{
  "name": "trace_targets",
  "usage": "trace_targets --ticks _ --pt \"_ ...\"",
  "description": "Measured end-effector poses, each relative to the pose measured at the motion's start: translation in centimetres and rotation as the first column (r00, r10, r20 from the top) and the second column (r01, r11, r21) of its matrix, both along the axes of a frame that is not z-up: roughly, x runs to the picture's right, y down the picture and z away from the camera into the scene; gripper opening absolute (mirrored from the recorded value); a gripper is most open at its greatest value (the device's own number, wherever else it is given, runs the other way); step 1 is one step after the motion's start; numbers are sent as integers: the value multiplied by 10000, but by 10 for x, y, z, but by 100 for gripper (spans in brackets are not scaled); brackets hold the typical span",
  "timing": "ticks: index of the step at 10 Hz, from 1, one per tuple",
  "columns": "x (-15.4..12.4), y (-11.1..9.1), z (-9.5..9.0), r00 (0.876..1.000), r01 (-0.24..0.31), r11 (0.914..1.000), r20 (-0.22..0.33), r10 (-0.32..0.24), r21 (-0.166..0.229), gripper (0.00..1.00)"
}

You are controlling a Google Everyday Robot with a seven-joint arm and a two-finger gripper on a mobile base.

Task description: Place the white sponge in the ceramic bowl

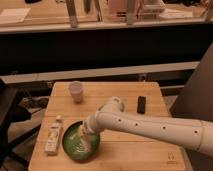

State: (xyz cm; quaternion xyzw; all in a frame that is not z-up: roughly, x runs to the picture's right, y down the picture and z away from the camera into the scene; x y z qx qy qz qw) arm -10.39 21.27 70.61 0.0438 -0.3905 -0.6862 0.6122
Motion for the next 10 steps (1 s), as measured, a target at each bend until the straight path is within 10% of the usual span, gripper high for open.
trace_targets --ticks 3,10 --pt "-2 0 1 9999 -23 10000 133 24 -24 80" --pt "-8 -1 -4 9978 212 9996 620 -224 185 79"
